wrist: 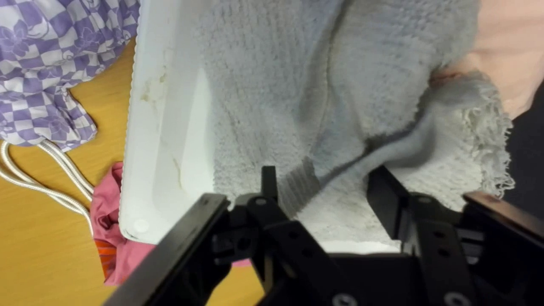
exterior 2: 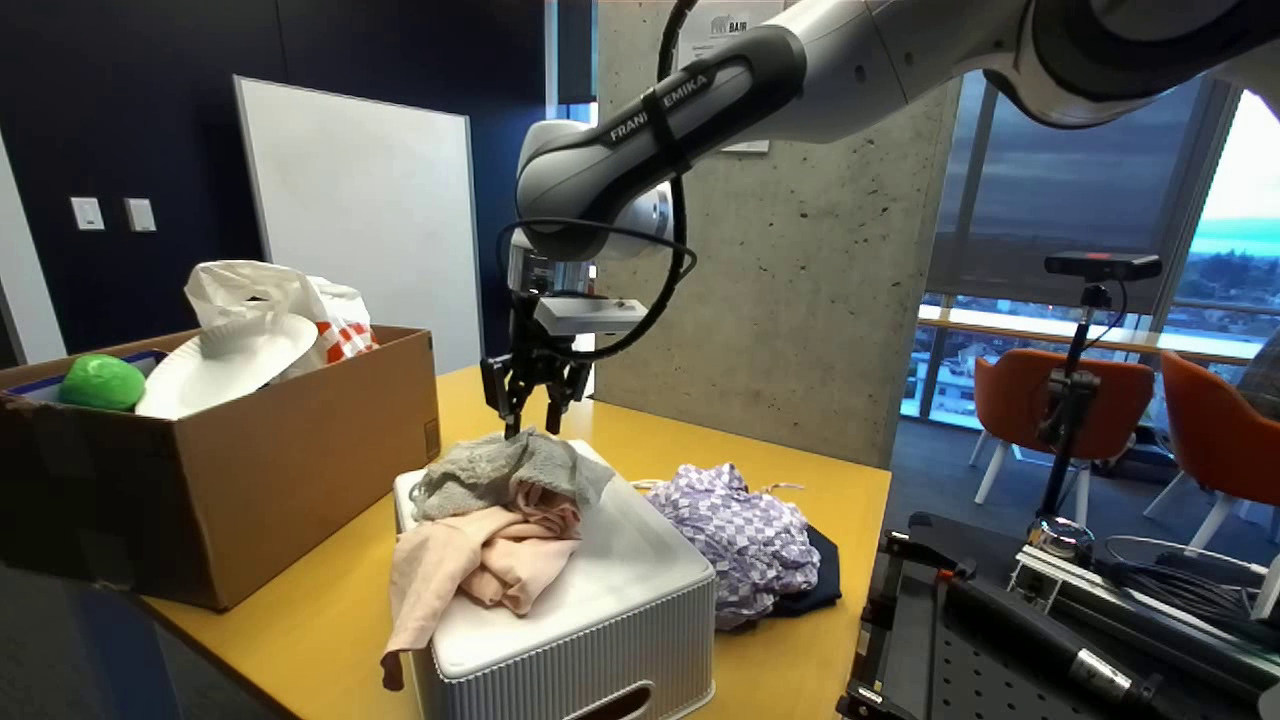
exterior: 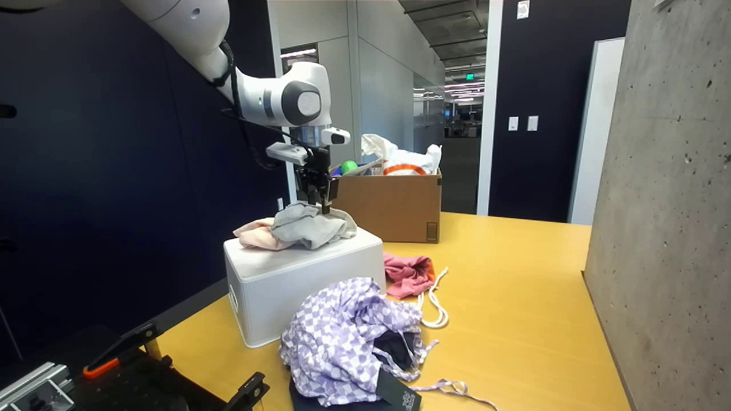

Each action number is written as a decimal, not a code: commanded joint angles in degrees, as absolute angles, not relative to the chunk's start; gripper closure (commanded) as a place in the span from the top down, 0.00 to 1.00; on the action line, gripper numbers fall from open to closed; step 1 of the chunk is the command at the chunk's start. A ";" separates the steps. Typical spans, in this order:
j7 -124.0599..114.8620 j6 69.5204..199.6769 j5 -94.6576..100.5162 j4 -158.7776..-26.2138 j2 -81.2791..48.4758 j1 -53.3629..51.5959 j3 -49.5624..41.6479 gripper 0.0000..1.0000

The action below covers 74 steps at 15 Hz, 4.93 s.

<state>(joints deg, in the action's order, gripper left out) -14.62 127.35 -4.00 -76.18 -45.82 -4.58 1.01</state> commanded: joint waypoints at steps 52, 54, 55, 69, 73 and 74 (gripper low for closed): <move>-24.24 138.07 10.78 -116.15 -5.81 2.75 -4.67 0.01; -23.10 139.04 9.31 -115.96 -8.16 2.20 -4.14 0.01; -22.79 139.56 8.61 -115.85 -9.47 1.86 -3.84 0.01; -14.40 145.44 -1.68 -116.96 -26.30 2.43 -4.59 0.01; -17.32 145.83 0.50 -114.03 -32.84 1.17 -7.64 0.01; -18.12 146.78 1.21 -113.26 -34.51 0.65 -8.65 0.01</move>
<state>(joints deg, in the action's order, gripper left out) -15.49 144.84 -1.06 -116.45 -29.84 2.39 -5.79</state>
